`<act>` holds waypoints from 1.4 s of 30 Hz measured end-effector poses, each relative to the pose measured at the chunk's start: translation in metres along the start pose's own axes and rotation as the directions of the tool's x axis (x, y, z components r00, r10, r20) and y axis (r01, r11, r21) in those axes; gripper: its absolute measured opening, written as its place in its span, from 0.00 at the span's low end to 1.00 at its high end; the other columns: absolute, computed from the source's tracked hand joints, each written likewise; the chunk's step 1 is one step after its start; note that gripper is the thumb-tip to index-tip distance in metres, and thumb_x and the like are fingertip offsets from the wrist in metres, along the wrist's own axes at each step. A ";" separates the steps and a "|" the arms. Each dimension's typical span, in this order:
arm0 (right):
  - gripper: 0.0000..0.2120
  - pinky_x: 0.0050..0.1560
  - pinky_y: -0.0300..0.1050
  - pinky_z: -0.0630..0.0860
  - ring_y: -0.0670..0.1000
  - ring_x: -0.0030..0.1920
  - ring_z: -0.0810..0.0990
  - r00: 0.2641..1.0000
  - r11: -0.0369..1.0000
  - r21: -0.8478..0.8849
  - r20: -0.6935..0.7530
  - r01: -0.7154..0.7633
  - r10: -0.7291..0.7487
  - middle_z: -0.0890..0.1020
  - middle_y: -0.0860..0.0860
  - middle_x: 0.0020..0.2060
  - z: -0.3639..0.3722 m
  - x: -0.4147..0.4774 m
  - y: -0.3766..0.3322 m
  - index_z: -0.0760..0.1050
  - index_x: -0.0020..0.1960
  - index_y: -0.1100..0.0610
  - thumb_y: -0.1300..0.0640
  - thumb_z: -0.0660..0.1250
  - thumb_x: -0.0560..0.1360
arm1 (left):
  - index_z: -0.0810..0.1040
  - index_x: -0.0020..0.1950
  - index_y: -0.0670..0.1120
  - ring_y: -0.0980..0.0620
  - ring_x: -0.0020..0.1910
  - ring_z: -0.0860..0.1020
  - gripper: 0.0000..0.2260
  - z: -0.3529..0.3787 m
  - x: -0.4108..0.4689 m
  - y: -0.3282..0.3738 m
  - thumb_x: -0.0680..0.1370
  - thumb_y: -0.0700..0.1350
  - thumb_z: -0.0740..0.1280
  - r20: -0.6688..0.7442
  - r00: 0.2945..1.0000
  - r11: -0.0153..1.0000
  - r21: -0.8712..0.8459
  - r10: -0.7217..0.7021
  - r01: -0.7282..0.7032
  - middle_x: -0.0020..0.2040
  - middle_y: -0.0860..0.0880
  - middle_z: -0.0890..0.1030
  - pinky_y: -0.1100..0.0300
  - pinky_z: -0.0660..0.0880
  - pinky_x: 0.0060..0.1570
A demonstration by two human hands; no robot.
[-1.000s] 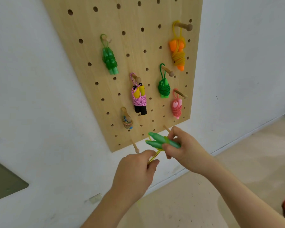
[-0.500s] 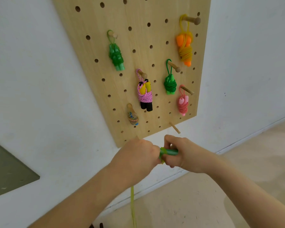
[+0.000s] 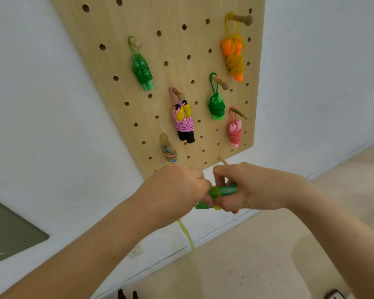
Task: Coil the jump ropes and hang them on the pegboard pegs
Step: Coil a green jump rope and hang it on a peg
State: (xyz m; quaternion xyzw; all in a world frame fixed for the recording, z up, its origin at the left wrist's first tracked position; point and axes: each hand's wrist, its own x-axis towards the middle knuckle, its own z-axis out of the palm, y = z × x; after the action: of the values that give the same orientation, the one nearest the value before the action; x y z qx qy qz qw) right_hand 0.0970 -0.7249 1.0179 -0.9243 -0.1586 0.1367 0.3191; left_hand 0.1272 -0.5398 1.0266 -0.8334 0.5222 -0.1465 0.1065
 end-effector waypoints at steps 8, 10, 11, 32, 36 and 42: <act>0.08 0.36 0.42 0.70 0.41 0.30 0.73 0.990 0.997 0.034 0.126 0.063 -0.066 0.82 0.48 0.30 -0.006 -0.001 -0.015 0.72 0.42 0.54 0.53 0.71 0.71 | 0.84 0.42 0.43 0.57 0.30 0.74 0.10 -0.023 0.017 -0.029 0.73 0.49 0.72 0.390 0.920 0.713 -0.633 -0.043 0.302 0.32 0.50 0.81 0.63 0.69 0.32; 0.10 0.34 0.46 0.68 0.47 0.30 0.71 0.980 0.982 0.167 0.163 0.086 -0.113 0.83 0.51 0.31 -0.010 -0.002 -0.014 0.72 0.42 0.54 0.51 0.72 0.72 | 0.82 0.40 0.36 0.55 0.27 0.71 0.11 -0.021 0.018 -0.039 0.72 0.46 0.74 0.437 0.899 0.518 -0.768 -0.007 0.377 0.28 0.50 0.78 0.65 0.68 0.28; 0.11 0.30 0.45 0.65 0.49 0.28 0.68 0.976 0.955 0.280 0.160 0.101 -0.151 0.82 0.53 0.31 -0.011 -0.002 -0.013 0.72 0.41 0.55 0.50 0.71 0.73 | 0.80 0.40 0.33 0.55 0.26 0.69 0.14 -0.016 0.018 -0.045 0.72 0.45 0.74 0.429 0.903 0.409 -0.825 0.002 0.391 0.26 0.50 0.77 0.65 0.66 0.26; 0.15 0.21 0.37 0.58 0.47 0.19 0.63 0.709 0.540 0.827 -0.474 0.155 0.522 0.64 0.55 0.30 0.012 0.045 0.018 0.64 0.39 0.58 0.52 0.55 0.82 | 0.61 0.37 0.52 0.48 0.22 0.70 0.14 0.073 -0.001 0.036 0.80 0.56 0.51 -0.085 0.838 0.805 -0.343 -0.540 0.484 0.25 0.52 0.70 0.58 0.65 0.22; 0.20 0.29 0.46 0.64 0.51 0.26 0.66 0.592 0.802 0.590 -0.679 0.088 0.434 0.65 0.50 0.27 0.024 0.055 0.019 0.60 0.32 0.56 0.53 0.54 0.82 | 0.69 0.32 0.50 0.50 0.17 0.69 0.13 0.057 0.004 0.035 0.76 0.50 0.62 -0.120 0.886 0.893 -0.122 -0.447 0.434 0.22 0.52 0.71 0.64 0.55 0.21; 0.20 0.35 0.48 0.60 0.54 0.30 0.66 0.712 0.997 0.012 -0.700 -0.070 0.058 0.65 0.49 0.26 0.033 0.055 0.016 0.57 0.31 0.53 0.53 0.54 0.82 | 0.76 0.33 0.49 0.50 0.20 0.66 0.10 0.022 -0.003 0.032 0.58 0.40 0.75 -0.188 0.925 0.938 0.049 -0.329 0.344 0.23 0.52 0.68 0.62 0.51 0.25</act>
State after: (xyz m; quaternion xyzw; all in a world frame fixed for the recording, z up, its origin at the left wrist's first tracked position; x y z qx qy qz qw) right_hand 0.1384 -0.6978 0.9742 -0.9148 0.0048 -0.2128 0.3432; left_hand 0.1065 -0.5504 0.9947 -0.8893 0.3724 -0.2570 0.0668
